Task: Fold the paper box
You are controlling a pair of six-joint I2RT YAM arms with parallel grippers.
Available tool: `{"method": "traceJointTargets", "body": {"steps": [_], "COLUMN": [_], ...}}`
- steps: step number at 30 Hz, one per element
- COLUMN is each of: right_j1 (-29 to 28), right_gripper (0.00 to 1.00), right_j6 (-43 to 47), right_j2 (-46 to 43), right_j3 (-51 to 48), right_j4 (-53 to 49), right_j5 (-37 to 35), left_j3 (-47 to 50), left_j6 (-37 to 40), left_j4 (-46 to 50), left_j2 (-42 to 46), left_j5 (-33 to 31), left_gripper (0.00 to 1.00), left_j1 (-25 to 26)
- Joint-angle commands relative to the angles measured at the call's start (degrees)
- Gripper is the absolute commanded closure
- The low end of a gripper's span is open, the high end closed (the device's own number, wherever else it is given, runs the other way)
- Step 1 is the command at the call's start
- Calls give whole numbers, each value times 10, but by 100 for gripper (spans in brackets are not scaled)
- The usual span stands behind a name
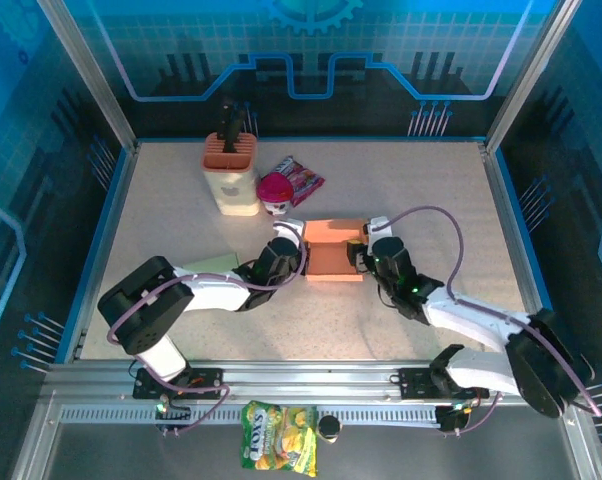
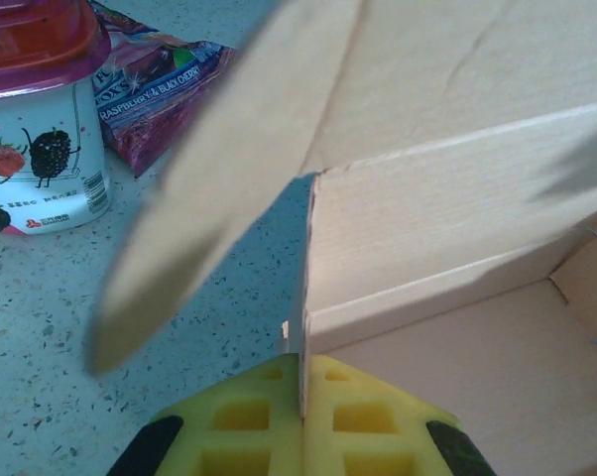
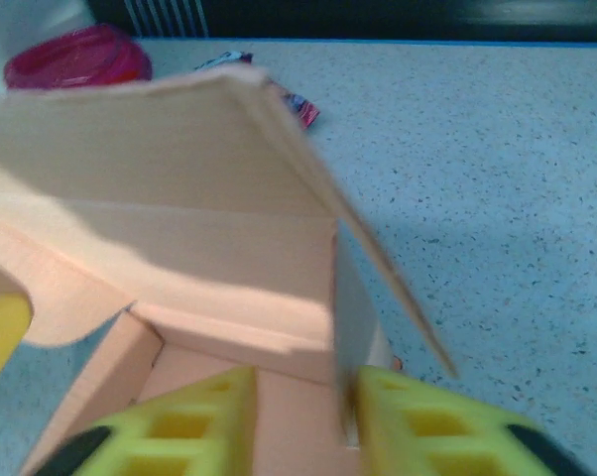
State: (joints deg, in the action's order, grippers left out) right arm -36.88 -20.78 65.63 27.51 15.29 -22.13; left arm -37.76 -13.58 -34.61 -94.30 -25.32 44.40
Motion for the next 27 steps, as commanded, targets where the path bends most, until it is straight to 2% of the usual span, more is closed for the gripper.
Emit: {"method": "traceJointTargets", "body": {"steps": [1,5,7,10,13,17,19,23,27], "right_j1": [21,38,47,61,113,237,276,297,290], "right_gripper": [40,23,20,18,14,16,19,26,32], "right_j6": [-24,-51,-71,-102,-142,-190,-206,-226,-249], "right_j2": [-54,-102,-116,-134,-139,-82,-28,95,161], "right_j3": [39,103,127,158,193,246,279,331,343], "right_j4": [-133,-262,-304,-363,-414,-435,-453,-481,-448], "right_j5": [103,208,252,274,282,376,424,501,545], "left_j3": [-8,-15,-21,-28,-28,-25,-24,-19,-18], "left_j6": [49,94,105,114,120,125,127,130,130], "left_j4": [-4,9,15,19,14,4,-2,-21,-31], "left_j2": [19,31,31,28,28,26,25,20,10], "left_j5": [-23,-27,-27,-35,-34,-32,-31,-23,-18], "left_gripper": [100,100,100,100,100,100,100,100,100], "left_j1": [2,2,1,1,1,0,0,-3,-4]}}
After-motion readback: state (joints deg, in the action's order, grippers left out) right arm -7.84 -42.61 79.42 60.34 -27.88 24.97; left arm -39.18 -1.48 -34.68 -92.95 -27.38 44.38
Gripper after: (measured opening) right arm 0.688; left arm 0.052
